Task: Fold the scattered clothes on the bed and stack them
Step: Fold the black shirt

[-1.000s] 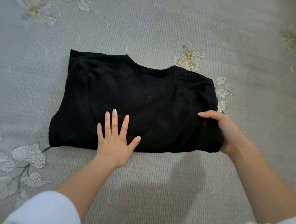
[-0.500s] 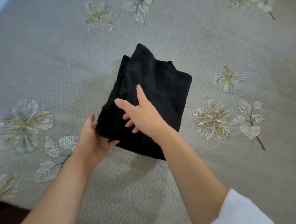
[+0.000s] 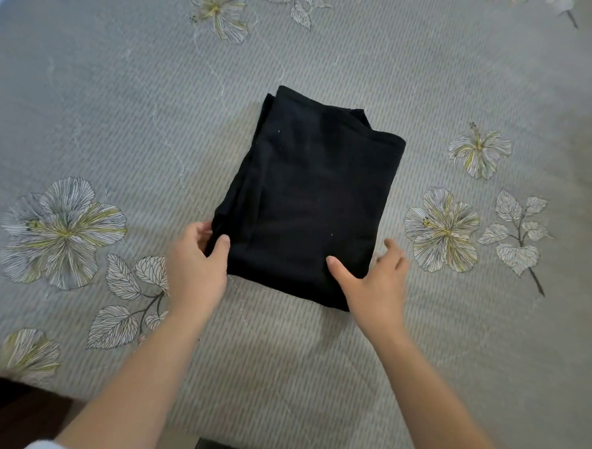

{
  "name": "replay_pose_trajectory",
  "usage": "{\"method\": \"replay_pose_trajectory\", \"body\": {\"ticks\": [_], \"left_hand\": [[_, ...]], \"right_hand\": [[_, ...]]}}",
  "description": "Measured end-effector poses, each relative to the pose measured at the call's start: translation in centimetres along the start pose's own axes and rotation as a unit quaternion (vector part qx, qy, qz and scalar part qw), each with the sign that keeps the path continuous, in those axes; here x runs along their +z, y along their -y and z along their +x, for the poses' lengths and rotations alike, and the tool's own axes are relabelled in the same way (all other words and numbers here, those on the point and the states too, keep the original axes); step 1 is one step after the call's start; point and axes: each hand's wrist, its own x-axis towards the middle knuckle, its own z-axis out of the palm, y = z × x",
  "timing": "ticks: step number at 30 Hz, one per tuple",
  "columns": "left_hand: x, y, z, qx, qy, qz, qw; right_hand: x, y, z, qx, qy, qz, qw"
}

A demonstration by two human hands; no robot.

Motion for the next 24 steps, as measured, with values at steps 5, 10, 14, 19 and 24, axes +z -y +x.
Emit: {"method": "replay_pose_trajectory", "body": {"ticks": [5, 10, 14, 19, 24], "left_hand": [[0.1, 0.3, -1.7, -0.115, 0.029, -0.124, 0.985], [0.0, -0.3, -2.0, -0.071, 0.023, -0.151, 0.986], [-1.5, 0.0, -1.2, -0.051, 0.001, -0.162, 0.986], [-2.4, 1.4, -0.9, -0.065, -0.007, -0.157, 0.985], [-2.7, 1.0, 0.0, 0.048, -0.076, -0.075, 0.993]], "right_hand": [[1.4, -0.2, -0.8, 0.113, 0.02, 0.14, 0.983], [0.1, 0.6, -3.0, 0.17, 0.229, 0.102, 0.953], [-0.9, 1.3, -7.5, 0.262, 0.516, 0.007, 0.816], [-0.3, 0.2, -8.0, -0.042, 0.339, -0.034, 0.939], [1.4, 0.3, -2.8, -0.324, 0.04, -0.132, 0.936]]}}
